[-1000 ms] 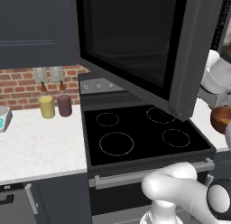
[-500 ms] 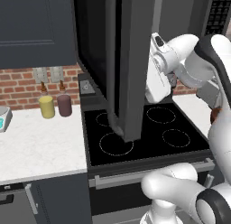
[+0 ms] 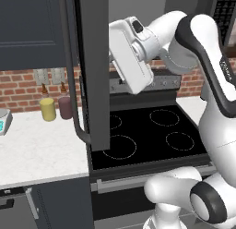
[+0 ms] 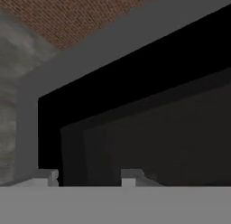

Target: Open the microwave, place the bowl with waffle inside the microwave, then close the microwave door and turn it on.

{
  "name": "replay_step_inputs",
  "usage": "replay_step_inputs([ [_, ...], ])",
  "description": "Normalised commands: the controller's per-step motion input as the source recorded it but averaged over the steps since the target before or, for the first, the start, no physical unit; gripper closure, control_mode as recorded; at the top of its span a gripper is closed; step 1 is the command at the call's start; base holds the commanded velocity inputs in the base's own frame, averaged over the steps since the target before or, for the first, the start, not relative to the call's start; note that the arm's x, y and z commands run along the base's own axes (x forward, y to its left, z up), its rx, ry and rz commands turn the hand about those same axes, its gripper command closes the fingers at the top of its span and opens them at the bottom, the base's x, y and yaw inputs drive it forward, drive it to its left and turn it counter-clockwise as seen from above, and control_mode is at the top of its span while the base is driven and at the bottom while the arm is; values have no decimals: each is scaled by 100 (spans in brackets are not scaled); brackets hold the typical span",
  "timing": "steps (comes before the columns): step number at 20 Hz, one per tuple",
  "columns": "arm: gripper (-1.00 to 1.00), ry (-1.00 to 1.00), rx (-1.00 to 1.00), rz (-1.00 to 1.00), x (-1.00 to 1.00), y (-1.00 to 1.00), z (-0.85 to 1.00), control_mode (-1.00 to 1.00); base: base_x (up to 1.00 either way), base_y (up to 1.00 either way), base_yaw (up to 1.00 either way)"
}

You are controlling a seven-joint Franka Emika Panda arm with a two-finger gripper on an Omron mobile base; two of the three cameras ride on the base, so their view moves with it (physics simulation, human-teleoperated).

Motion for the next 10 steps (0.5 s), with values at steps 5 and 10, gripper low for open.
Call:
replay_step_inputs([
  [5,-100,-24,0,-10,-16,-39,2,-100,0,0,0],
  [10,-100,-24,7,-17,-29,-100,-13,-100,0,0,0],
])
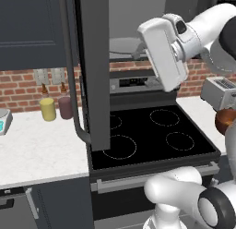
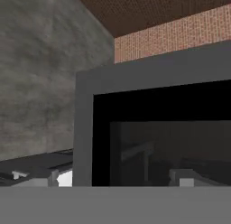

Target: Open the microwave, place the bowl with waffle inside the microwave, then close the microwave door and turn it on.

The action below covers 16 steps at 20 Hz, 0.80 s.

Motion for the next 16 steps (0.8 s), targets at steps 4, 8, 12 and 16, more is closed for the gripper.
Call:
replay_step_inputs([
  [4,-100,-16,11,-18,-20,-100,-7,-100,0,0,0],
  [8,-100,-3,3,-25,-13,-100,-22,-100,0,0,0],
  [12,-100,0,0,-30,-6,-100,-34,-100,0,0,0],
  [16,-100,3,-3,-33,0,-100,-39,-100,0,0,0],
])
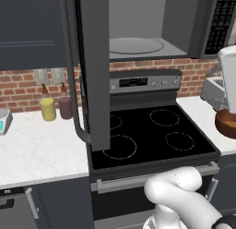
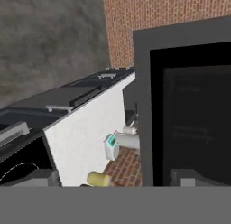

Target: Open the microwave, place the bowl with waffle inside the microwave, then close the microwave door and turn it on.

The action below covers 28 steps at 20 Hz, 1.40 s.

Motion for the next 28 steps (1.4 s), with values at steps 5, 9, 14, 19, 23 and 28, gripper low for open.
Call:
replay_step_inputs([
  [5,-100,14,-2,-35,0,-100,-29,-100,0,0,0],
  [9,-100,19,0,-35,0,-100,-29,-100,0,0,0],
  [14,-100,21,-4,-32,0,-89,-35,-100,0,0,0],
  [19,-100,15,-21,-17,2,-43,-52,-100,0,0,0],
  [23,-100,6,-22,-13,6,-27,-61,-100,0,0,0],
  [28,-100,-1,-3,-15,0,-48,-37,-100,0,0,0],
])
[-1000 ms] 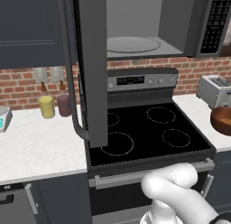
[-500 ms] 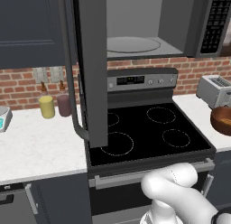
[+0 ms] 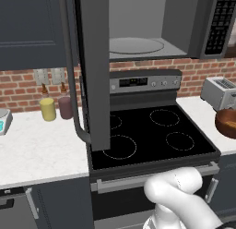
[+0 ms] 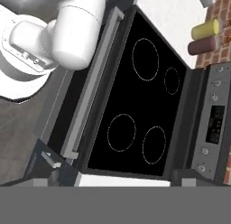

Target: Open the microwave, place the bowl with waffle inside the microwave, then close the microwave door and turn it on.

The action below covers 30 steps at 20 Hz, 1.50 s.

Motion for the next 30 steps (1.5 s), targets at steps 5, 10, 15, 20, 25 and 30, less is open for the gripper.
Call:
replay_step_inputs([
  [5,-100,1,0,-17,9,-61,-21,-100,0,0,0],
  [10,-100,12,0,-17,26,-47,-30,-100,0,0,0],
  [15,-100,20,-4,-11,23,-28,-49,-100,0,0,0],
  [20,-100,28,-4,0,2,-16,-53,-100,0,0,0],
  [25,-100,10,0,0,0,-23,-32,-100,0,0,0],
  [30,-100,1,1,0,10,-24,-14,-100,0,0,0],
])
